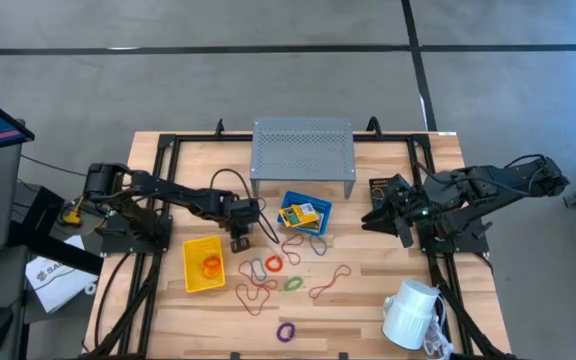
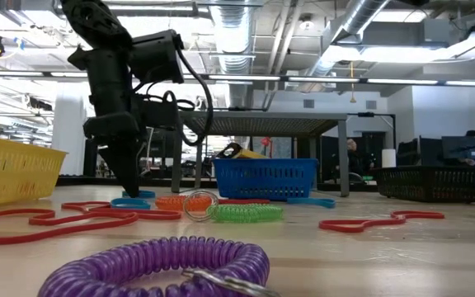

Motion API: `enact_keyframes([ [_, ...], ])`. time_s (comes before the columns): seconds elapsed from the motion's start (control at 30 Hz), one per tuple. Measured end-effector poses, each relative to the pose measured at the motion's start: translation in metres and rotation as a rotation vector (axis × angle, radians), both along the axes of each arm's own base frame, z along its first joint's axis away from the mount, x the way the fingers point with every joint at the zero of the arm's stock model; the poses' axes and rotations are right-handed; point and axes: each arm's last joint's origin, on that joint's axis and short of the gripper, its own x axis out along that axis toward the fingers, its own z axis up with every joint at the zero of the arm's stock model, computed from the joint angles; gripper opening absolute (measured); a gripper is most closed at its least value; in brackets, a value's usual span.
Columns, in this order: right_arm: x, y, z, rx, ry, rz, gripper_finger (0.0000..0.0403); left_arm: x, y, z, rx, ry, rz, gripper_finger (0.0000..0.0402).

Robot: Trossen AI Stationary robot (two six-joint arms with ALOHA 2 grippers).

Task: Pick & Place Office Desk Supplies
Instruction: Put the blue rubber band into the black bin

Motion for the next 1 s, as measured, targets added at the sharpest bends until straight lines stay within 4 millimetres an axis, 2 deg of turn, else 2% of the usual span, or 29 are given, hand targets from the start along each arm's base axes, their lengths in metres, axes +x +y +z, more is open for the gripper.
enact_keyframes([
  [0.07,0.0,0.0,0.0,0.0,0.0,0.0,0.0131,-0.001,-0.001,0.0,-0.023,0.001,-0.004,0.0009],
  [0.23,0.0,0.0,0.0,0.0,0.0,0.0,0.0131,-0.001,-0.003,0.0,-0.06,0.004,0.044,0.0002],
  [0.4,0.0,0.0,0.0,-0.005,-0.001,0.003,0.0131,-0.004,-0.009,0.016,-0.094,-0.05,0.067,0.0001],
  [0.7,0.009,-0.001,0.002,-0.096,-0.053,0.01,0.0131,-0.02,-0.014,0.078,-0.165,-0.357,0.18,0.0],
  [0.93,0.039,0.005,0.016,-0.276,-0.307,0.104,0.0135,-0.036,-0.015,0.136,-0.284,-0.735,0.23,0.0],
  [1.0,0.051,0.004,0.013,-0.311,-0.328,0.097,0.0141,-0.04,-0.016,0.151,-0.317,-0.855,0.223,0.0],
])
